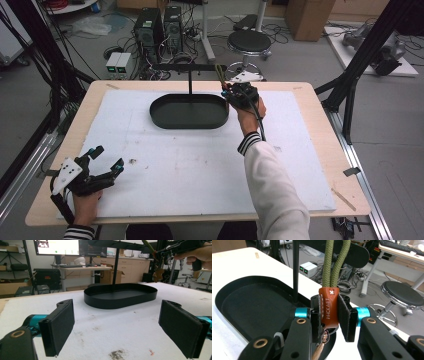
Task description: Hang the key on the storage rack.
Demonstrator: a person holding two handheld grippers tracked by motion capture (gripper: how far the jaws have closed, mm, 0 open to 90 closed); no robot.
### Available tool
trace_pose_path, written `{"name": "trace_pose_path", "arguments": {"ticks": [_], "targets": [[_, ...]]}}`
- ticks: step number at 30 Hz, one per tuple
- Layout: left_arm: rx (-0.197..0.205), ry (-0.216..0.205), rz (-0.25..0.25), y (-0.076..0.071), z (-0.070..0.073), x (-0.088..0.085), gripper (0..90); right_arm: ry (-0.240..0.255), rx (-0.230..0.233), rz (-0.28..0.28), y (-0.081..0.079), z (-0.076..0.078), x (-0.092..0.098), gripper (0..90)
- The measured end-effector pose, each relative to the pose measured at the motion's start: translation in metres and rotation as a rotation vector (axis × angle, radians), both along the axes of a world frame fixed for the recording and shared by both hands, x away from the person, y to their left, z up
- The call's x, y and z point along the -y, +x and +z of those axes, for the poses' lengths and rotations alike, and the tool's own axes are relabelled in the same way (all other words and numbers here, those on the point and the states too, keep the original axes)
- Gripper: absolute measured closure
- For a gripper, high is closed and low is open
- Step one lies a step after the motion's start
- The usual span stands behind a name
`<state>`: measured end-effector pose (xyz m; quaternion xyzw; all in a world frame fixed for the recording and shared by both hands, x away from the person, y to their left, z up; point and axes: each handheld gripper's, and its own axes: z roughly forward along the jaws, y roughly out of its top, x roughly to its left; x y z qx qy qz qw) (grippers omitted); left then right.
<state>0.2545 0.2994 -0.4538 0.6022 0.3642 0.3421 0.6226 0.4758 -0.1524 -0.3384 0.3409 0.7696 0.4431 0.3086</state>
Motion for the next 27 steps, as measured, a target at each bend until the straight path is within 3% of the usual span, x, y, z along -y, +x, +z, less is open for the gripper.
{"name": "trace_pose_path", "arguments": {"ticks": [17,27], "targets": [[-0.003,-0.002,-0.001,0.0,0.0,0.0,13.8,-0.014,0.001,-0.002,0.001,-0.002,-0.009,74.0],[-0.002,-0.002,-0.001,0.0,0.0,0.0,13.8,-0.008,-0.013,-0.008,0.009,0.002,-0.018,74.0]]}}
